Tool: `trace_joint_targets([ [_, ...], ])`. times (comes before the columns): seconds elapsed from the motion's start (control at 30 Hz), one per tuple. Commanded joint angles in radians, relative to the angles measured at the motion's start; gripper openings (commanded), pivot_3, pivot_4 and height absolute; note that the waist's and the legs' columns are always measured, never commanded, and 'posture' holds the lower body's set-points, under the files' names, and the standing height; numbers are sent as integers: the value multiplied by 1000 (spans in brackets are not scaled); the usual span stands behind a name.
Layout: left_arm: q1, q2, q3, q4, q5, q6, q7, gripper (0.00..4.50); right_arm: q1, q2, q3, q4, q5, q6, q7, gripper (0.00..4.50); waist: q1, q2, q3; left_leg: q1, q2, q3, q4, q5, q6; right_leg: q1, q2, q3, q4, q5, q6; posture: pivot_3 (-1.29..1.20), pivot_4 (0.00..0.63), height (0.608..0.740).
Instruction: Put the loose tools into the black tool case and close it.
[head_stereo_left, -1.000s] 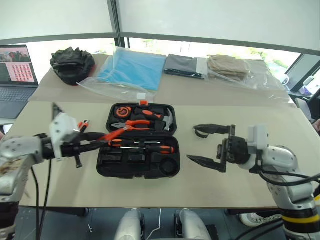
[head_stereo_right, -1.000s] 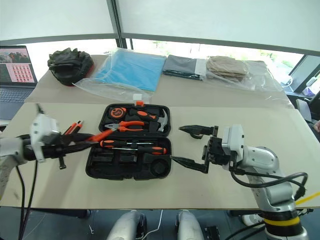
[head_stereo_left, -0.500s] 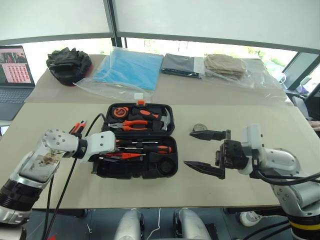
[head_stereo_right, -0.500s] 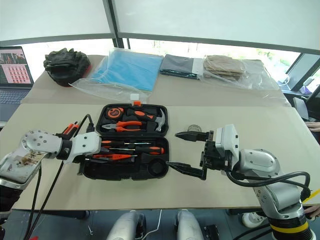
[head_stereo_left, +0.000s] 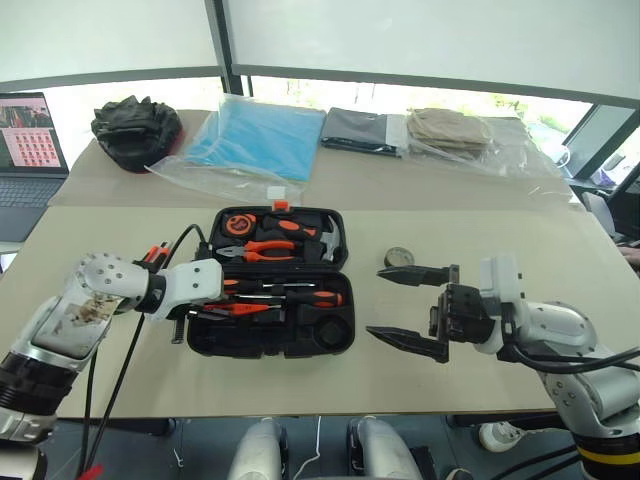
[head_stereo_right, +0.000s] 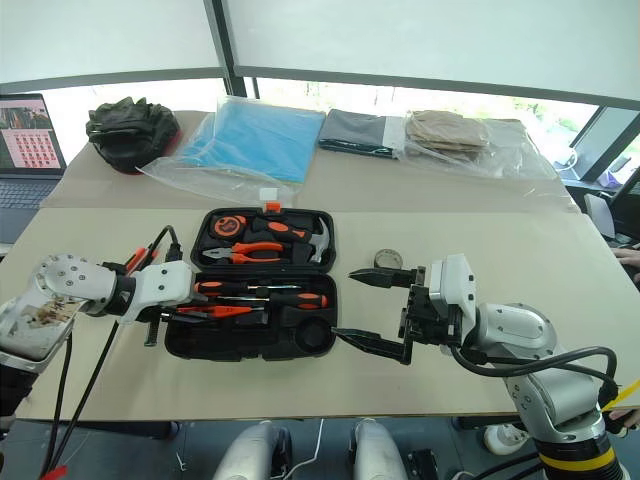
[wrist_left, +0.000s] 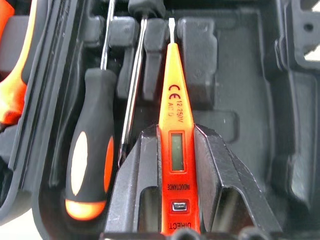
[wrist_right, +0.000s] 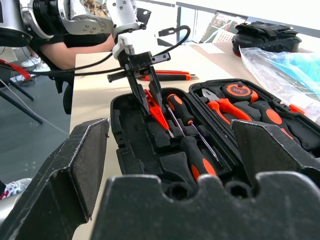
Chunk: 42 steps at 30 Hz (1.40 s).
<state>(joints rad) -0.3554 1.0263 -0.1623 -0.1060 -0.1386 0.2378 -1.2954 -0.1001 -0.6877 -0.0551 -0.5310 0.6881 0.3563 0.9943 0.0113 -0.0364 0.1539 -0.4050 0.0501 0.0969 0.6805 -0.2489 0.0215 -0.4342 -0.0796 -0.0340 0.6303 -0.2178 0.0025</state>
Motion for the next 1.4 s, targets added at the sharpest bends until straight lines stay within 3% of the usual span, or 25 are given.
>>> trace_joint_targets([
  [0.03,-7,7,-45,16,32,-42,-54,604,-7,0,-10,-7,-3,-24,15,4500,0,0,0,0,0,0,0,0,0,0,0,0,0,0,0,0,150,740],
  [0.4,-93,-74,-125,56,81,-30,-79,604,-24,16,7,8,-19,-27,31,4500,4,0,0,0,-1,0,1,0,0,2,0,0,0,0,0,0,150,740],
  [0.67,-108,-27,-182,53,160,53,-134,604,-34,30,11,8,-27,-24,34,4500,-2,0,-1,1,0,0,1,0,0,2,1,0,0,0,0,0,150,740],
  [0.87,-100,-88,-130,10,88,178,-78,604,-50,45,24,4,-31,-15,17,4500,-11,1,-1,5,0,1,0,0,0,3,3,5,1,0,0,0,150,740],
  [0.93,-86,-89,-104,-1,76,174,-71,1470,-55,46,26,2,-29,-10,14,4500,-9,1,-1,6,0,1,0,0,0,4,2,6,1,0,1,0,150,740],
  [1.03,-60,-109,-36,4,24,81,-63,2325,-57,46,27,4,-26,-6,14,4500,-5,1,-1,5,-1,1,1,0,0,5,2,6,1,-1,2,0,150,740],
  [1.1,-50,-123,19,14,-17,51,-45,3126,-59,44,30,6,-25,-1,15,4500,-2,1,-1,5,-1,1,1,0,0,5,2,7,1,0,1,0,150,740],
  [1.4,-29,-179,205,62,-180,-45,-17,3126,-67,37,42,8,-16,26,34,4500,2,0,-1,4,-1,0,3,0,0,5,2,6,1,0,1,0,150,740],
])
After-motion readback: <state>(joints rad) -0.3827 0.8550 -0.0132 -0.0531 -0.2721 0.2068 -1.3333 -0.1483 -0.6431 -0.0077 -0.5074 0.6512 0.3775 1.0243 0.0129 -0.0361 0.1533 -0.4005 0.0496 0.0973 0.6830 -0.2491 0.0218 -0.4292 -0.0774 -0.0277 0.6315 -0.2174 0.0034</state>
